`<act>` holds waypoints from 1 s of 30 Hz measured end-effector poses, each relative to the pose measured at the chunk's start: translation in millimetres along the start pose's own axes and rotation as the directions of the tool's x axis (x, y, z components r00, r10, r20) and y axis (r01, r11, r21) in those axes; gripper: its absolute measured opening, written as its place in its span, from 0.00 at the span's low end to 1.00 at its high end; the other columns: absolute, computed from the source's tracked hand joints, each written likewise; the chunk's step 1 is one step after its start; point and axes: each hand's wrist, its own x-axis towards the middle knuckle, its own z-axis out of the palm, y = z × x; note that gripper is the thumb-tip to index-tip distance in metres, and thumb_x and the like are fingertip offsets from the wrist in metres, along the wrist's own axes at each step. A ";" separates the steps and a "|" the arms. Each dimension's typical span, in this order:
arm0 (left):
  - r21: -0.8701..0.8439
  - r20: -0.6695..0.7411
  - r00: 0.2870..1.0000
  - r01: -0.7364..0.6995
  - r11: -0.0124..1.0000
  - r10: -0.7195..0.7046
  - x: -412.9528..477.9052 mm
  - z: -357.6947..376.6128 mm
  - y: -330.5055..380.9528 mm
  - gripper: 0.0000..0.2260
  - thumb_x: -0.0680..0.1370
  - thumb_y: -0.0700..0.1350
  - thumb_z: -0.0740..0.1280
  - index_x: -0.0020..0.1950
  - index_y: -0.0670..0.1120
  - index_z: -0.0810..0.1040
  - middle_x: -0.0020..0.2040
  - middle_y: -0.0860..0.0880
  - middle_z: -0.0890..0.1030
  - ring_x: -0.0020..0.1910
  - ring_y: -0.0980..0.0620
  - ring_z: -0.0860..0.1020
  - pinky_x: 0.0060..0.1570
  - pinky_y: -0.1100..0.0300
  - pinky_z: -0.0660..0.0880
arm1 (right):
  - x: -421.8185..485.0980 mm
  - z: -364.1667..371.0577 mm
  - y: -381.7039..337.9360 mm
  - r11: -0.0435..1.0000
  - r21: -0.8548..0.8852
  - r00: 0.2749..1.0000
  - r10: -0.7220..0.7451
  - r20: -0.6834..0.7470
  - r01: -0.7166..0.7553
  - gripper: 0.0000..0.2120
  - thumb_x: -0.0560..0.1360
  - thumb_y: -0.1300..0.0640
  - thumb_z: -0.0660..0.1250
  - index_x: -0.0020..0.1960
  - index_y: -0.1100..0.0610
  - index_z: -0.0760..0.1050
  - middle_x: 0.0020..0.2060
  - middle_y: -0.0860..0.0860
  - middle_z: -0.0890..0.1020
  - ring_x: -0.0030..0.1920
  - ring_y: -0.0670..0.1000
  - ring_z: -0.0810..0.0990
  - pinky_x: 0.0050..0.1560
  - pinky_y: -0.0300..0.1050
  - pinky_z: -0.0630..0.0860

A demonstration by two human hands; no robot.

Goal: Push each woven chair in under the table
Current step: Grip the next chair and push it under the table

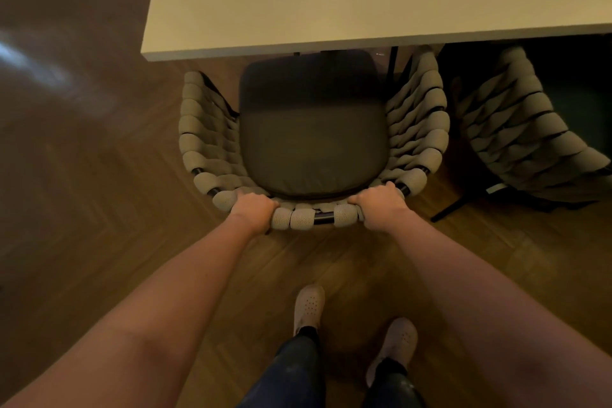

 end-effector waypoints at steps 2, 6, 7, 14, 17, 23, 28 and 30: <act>0.007 0.001 1.000 -0.004 1.000 0.004 3.0 -1.5 -7.7 0.15 0.77 0.47 0.65 0.63 0.55 0.74 0.54 0.51 0.80 0.56 0.48 0.78 0.63 0.45 0.69 | 4.2 -4.1 -3.8 1.000 0.006 1.000 0.003 -0.007 -0.003 0.19 0.76 0.52 0.65 0.66 0.43 0.71 0.54 0.48 0.80 0.57 0.54 0.77 0.62 0.57 0.67; 0.025 0.007 1.000 -0.011 1.000 0.010 8.2 -3.6 -21.9 0.15 0.77 0.48 0.66 0.63 0.55 0.74 0.54 0.51 0.80 0.56 0.48 0.78 0.62 0.46 0.70 | 12.0 -10.0 -11.7 1.000 0.000 1.000 0.004 -0.024 -0.004 0.17 0.76 0.53 0.65 0.65 0.43 0.71 0.52 0.48 0.80 0.56 0.54 0.78 0.61 0.56 0.67; 0.025 0.005 1.000 -0.012 1.000 0.012 9.2 -3.9 -24.4 0.15 0.77 0.48 0.66 0.63 0.55 0.74 0.54 0.51 0.80 0.56 0.48 0.79 0.62 0.46 0.70 | 13.5 -11.3 -12.8 1.000 0.002 1.000 0.005 -0.025 -0.005 0.17 0.76 0.53 0.65 0.65 0.43 0.71 0.52 0.48 0.80 0.56 0.54 0.78 0.61 0.56 0.67; 0.023 -0.001 1.000 -0.002 1.000 0.002 16.4 -10.1 -38.1 0.15 0.77 0.48 0.66 0.64 0.55 0.73 0.56 0.50 0.80 0.58 0.47 0.78 0.64 0.44 0.67 | 27.8 -20.8 -14.5 1.000 0.025 1.000 0.009 -0.008 -0.009 0.19 0.75 0.54 0.66 0.64 0.43 0.71 0.51 0.48 0.80 0.56 0.54 0.77 0.62 0.57 0.66; 0.010 -0.006 1.000 0.007 1.000 -0.007 19.4 -12.5 -43.3 0.15 0.78 0.47 0.65 0.65 0.55 0.73 0.55 0.50 0.80 0.58 0.47 0.78 0.67 0.42 0.65 | 34.1 -23.7 -15.6 0.999 0.034 1.000 0.010 -0.006 -0.010 0.19 0.75 0.54 0.66 0.64 0.43 0.71 0.51 0.48 0.80 0.56 0.54 0.77 0.63 0.59 0.66; 0.020 0.002 1.000 -0.010 1.000 0.010 22.9 -14.3 -53.0 0.15 0.78 0.47 0.64 0.64 0.55 0.73 0.55 0.50 0.80 0.58 0.47 0.78 0.67 0.42 0.65 | 41.5 -25.3 -19.1 0.999 0.044 1.000 0.006 -0.010 -0.006 0.19 0.74 0.54 0.67 0.64 0.43 0.71 0.50 0.47 0.80 0.55 0.54 0.77 0.62 0.59 0.66; 0.039 -0.009 1.000 -0.027 0.999 0.027 23.7 -15.0 -58.7 0.15 0.78 0.48 0.65 0.65 0.55 0.72 0.54 0.52 0.80 0.57 0.49 0.78 0.66 0.44 0.67 | 43.2 -27.9 -21.2 0.998 0.063 1.000 -0.004 -0.008 0.004 0.19 0.74 0.54 0.67 0.64 0.43 0.72 0.50 0.48 0.79 0.55 0.54 0.77 0.61 0.58 0.66; 0.042 -0.008 1.000 -0.029 0.999 0.029 23.3 -14.9 -58.5 0.15 0.78 0.49 0.65 0.65 0.55 0.72 0.54 0.52 0.80 0.57 0.49 0.78 0.65 0.44 0.68 | 42.0 -29.2 -21.0 0.997 0.073 1.000 -0.010 -0.011 0.011 0.19 0.74 0.54 0.67 0.64 0.43 0.72 0.49 0.47 0.79 0.54 0.54 0.77 0.61 0.57 0.67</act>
